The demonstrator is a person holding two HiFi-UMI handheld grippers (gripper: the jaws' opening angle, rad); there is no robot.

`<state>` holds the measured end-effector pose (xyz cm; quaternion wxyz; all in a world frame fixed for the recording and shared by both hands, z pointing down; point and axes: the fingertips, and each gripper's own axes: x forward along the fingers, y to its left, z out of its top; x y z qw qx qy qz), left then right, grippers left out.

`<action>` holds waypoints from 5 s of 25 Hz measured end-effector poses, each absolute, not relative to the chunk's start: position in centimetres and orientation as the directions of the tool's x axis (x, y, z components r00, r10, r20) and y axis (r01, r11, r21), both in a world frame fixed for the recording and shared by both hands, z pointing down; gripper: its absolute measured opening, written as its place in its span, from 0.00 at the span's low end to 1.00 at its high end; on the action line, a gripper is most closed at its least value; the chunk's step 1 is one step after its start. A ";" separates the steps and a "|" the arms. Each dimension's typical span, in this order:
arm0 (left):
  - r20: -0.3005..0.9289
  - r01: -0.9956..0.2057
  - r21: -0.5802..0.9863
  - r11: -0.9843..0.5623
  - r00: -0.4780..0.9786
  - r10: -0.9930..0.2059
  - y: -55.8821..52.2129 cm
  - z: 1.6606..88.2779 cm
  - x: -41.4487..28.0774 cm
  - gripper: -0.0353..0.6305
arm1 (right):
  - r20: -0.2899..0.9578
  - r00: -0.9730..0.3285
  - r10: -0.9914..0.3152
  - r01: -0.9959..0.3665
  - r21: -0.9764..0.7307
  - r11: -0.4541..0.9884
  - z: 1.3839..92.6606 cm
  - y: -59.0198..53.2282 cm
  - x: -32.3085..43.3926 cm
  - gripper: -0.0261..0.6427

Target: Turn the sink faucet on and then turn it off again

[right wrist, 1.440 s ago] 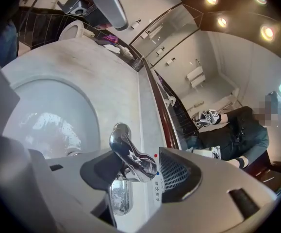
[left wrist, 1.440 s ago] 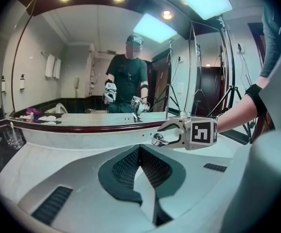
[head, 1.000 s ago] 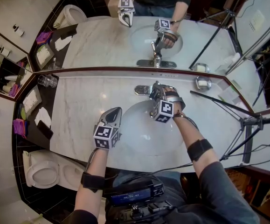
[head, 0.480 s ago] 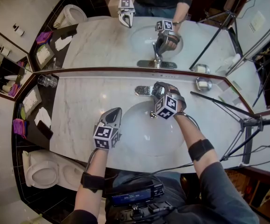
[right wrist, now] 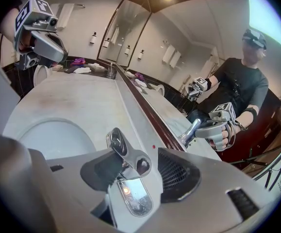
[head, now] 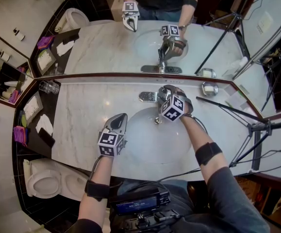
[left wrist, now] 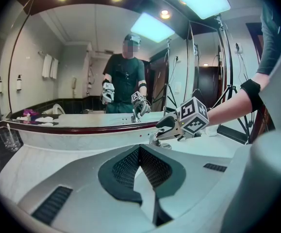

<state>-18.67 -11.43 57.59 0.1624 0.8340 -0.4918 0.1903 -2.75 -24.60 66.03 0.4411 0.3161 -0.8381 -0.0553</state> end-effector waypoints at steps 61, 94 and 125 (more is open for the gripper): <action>0.470 -0.727 -0.044 -0.685 0.590 -0.656 -13.5 56.2 -11.7 0.34 | 0.512 -0.406 -0.757 -0.914 -0.207 0.350 59.7 -11.3 11.9 0.07; 0.735 -0.027 -0.548 -0.836 0.461 -0.497 -19.1 67.8 -1.1 0.38 | 0.563 -0.367 -0.741 -0.930 -0.249 0.272 63.7 -10.7 15.8 0.07; 0.704 -0.011 -0.625 -0.780 0.424 -0.570 -17.3 68.7 -2.2 0.23 | 0.558 -0.396 -0.730 -0.918 -0.263 0.297 64.0 -12.1 14.1 0.07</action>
